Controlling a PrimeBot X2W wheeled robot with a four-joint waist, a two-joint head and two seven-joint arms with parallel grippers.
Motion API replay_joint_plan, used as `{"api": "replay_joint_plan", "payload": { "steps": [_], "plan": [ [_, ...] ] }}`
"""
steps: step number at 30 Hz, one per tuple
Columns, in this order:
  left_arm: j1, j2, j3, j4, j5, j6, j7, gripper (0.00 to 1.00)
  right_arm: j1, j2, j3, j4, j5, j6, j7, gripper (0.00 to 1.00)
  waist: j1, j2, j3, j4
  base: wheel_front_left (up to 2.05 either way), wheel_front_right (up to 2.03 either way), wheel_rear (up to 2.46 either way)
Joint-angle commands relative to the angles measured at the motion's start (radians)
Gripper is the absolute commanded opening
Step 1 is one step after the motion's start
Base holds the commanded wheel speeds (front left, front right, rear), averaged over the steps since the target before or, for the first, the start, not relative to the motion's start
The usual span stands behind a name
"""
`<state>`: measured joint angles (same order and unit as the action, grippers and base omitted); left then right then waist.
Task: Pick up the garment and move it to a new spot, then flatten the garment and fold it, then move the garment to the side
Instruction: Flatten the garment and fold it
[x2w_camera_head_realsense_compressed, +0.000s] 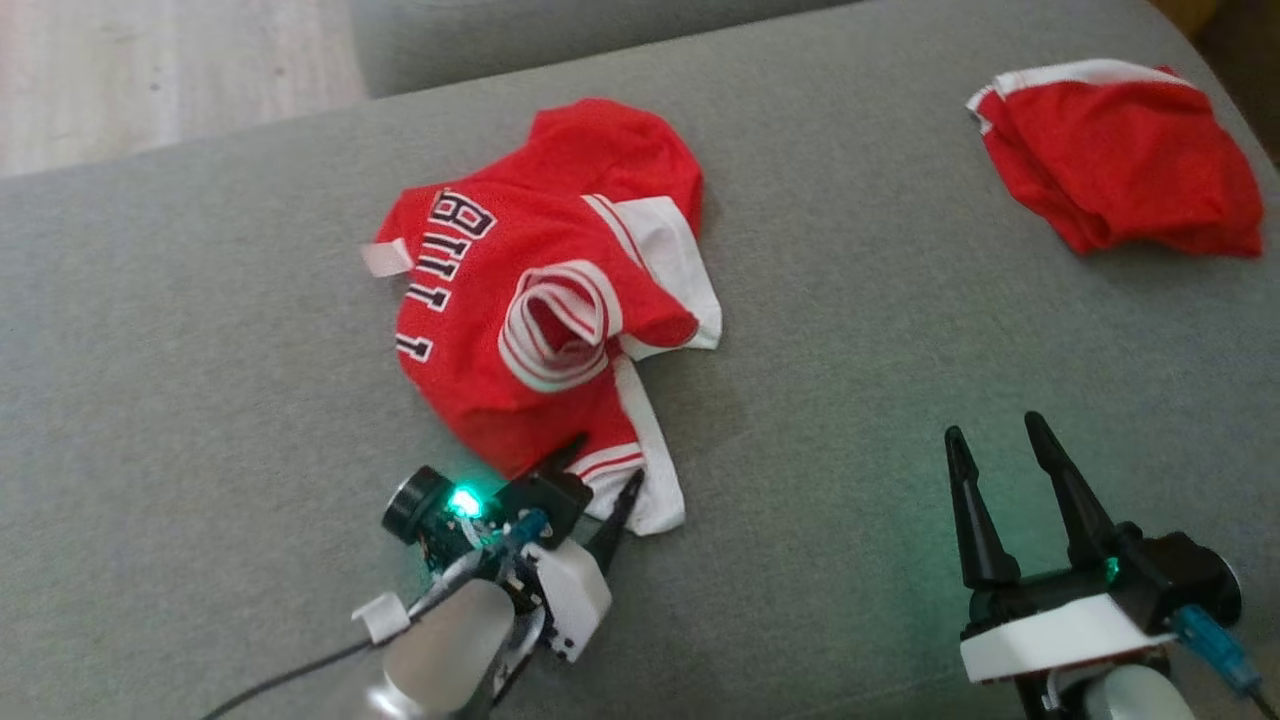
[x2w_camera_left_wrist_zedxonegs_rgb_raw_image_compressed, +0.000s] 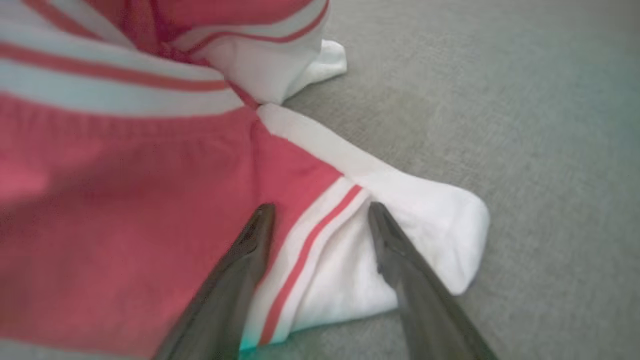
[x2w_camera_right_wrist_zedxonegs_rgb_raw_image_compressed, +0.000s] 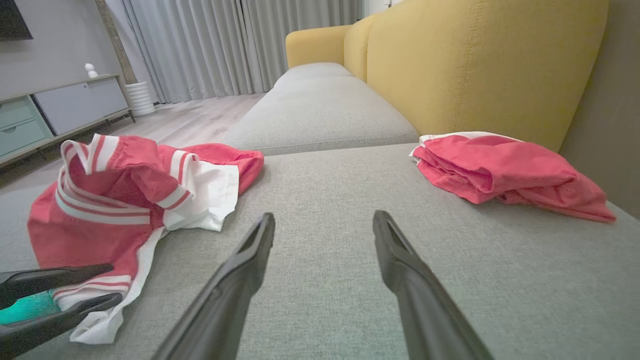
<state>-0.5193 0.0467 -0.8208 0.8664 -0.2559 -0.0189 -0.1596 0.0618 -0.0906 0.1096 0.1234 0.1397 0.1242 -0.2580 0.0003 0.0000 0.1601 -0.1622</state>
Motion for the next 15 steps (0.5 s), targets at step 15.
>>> {"api": "replay_joint_plan", "payload": {
  "steps": [15],
  "plan": [
    [-0.192,0.004,-0.070,-0.134,-0.221,-0.079,-0.077,0.00,-0.016,0.006,0.027,-0.020,0.012,0.007,-0.004,1.00,-0.0003,0.0000,-0.098,-0.043,0.00,0.00,0.00]
  ]
}}
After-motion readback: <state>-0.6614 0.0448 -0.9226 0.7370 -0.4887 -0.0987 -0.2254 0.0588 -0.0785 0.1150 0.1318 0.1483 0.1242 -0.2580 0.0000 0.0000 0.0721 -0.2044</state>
